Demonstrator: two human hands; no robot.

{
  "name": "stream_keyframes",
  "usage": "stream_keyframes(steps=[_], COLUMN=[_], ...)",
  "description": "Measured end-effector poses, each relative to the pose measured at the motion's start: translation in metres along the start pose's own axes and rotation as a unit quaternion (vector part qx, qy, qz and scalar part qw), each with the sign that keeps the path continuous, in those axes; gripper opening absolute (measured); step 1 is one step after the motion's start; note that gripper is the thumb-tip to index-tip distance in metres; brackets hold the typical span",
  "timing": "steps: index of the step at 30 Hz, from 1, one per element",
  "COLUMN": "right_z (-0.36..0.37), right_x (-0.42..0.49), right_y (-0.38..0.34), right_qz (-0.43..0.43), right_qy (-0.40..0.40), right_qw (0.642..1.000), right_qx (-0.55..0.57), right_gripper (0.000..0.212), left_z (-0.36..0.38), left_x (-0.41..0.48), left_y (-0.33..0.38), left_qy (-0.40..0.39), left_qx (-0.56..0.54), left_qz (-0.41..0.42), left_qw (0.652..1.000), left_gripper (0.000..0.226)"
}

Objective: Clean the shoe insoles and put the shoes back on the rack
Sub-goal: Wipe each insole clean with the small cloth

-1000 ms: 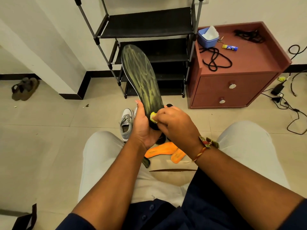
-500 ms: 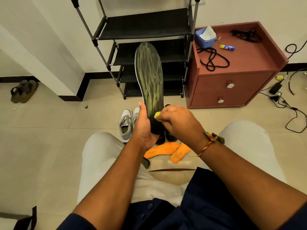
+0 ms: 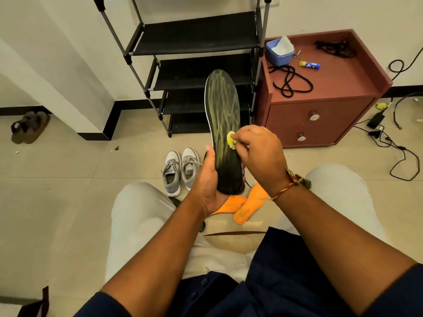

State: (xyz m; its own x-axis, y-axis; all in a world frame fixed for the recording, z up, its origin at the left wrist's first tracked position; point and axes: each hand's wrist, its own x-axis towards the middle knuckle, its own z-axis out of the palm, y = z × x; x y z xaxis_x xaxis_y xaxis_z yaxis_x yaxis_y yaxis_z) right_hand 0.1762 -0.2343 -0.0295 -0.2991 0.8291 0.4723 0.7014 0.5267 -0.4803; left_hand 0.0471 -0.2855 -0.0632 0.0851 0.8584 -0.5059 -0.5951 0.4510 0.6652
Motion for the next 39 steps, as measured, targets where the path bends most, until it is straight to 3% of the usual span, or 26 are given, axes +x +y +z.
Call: stream_keyframes(steps=[6,9,13,20,30,34,39], right_z=[0.018,0.020,0.018,0.002,0.022,0.019,0.013], right_x=[-0.021,-0.029,-0.017,0.007,-0.026,-0.023,-0.006], right_y=[-0.029,-0.040,-0.029,0.017,-0.039,-0.040,-0.016], right_qz=[-0.035,-0.079,-0.082,0.044,-0.063,-0.083,-0.047], right_qy=[-0.089,-0.112,-0.078,0.036,-0.109,-0.083,-0.027], right_qw=[0.989,0.984,0.993,0.998,0.984,0.991,0.998], right_qx=[0.108,0.110,0.031,0.007,0.129,0.066,0.009], right_gripper=[0.019,0.017,0.010,0.013,0.018,0.012,0.012], left_z=[-0.009,-0.016,-0.010,-0.002,-0.020,-0.016,-0.003], left_x=[0.001,0.001,0.000,0.003,0.005,0.002,-0.001], left_y=[0.016,0.024,0.014,-0.006,0.020,0.017,0.006], left_qy=[0.015,0.031,0.006,-0.022,0.021,0.007,-0.018], left_qx=[-0.034,-0.050,-0.042,0.022,-0.069,-0.060,-0.018], left_qz=[0.011,0.038,0.023,-0.020,0.017,0.008,-0.001], left_qw=[0.999,0.998,0.999,0.999,0.997,0.998,1.000], left_gripper=[0.073,0.071,0.069,0.074,0.078,0.081,0.071])
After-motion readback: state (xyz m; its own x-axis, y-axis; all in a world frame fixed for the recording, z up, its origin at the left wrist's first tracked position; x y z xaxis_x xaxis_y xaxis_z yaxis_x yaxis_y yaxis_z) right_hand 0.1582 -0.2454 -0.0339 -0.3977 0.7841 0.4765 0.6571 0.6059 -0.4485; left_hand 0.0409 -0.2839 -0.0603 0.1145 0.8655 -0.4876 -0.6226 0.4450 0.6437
